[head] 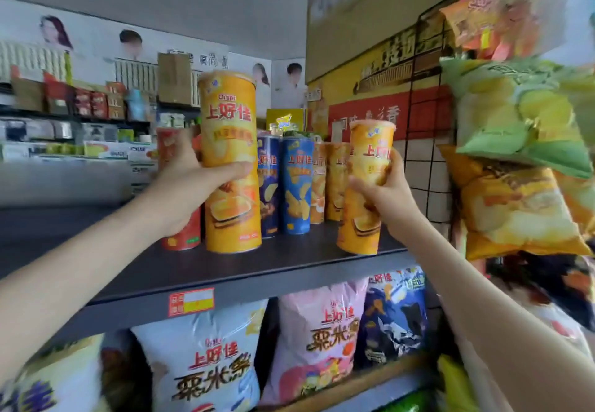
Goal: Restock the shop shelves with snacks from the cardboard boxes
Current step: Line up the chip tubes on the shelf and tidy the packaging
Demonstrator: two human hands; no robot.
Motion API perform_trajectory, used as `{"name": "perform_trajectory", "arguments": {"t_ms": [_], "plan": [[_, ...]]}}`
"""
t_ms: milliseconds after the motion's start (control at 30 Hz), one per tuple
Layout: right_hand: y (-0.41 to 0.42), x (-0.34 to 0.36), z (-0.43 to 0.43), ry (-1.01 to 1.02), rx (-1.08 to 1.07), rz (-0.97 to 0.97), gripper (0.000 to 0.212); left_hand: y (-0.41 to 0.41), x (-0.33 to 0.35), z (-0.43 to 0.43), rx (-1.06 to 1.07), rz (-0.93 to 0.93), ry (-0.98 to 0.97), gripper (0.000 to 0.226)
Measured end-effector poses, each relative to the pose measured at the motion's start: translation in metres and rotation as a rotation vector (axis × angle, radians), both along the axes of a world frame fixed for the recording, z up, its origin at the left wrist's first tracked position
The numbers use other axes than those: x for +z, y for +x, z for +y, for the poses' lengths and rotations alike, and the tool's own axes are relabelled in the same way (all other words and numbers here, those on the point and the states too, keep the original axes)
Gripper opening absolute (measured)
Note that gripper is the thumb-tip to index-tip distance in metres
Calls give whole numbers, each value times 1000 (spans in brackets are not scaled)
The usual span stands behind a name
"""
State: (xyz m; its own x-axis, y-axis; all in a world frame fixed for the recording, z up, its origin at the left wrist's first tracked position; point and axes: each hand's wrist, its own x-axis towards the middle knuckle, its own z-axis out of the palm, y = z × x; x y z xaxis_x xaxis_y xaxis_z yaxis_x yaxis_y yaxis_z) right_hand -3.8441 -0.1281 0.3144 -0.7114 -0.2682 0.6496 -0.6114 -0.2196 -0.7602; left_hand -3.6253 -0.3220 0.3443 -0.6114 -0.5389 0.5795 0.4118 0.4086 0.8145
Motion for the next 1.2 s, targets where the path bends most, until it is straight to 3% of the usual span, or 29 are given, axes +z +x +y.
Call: {"name": "perform_trajectory", "arguments": {"t_ms": [233, 400, 500, 600, 700, 833, 967, 1033, 1100, 1200], "plan": [[-80, -7, -48, 76, 42, -53, 74, -72, 8, -5, 54, 9, 24, 57], [-117, -6, -70, 229, 204, -70, 82, -98, 7, -3, 83, 16, -9, 58], [-138, -15, -70, 480, 267, -86, 99, -110, 2, -2, 101, 17, -1, 60], [-146, -23, -72, 591, 266, -118, 95, -119, -2, 1, 119, 10, 0, 61], [-144, -24, -82, 559, 217, -99, 88, -126, -4, 5, 149, 6, -18, 73], [-138, -25, -92, 541, 152, -47, 86, -133, -5, 10, 158, 31, -24, 66], [-134, -21, -82, 618, 129, -59, 104, -142, -12, 20, 157, 30, -36, 76], [-131, -17, -69, 543, 19, 8, 111, -148, -16, 26, 143, 9, -55, 77], [-122, -9, -53, 289, 9, 72, 97, -156, -20, 34, 112, -19, -59, 73], [-102, 1, -23, 105, 402, 37, 63, -173, -22, 49, 88, -82, -90, 89]]}}
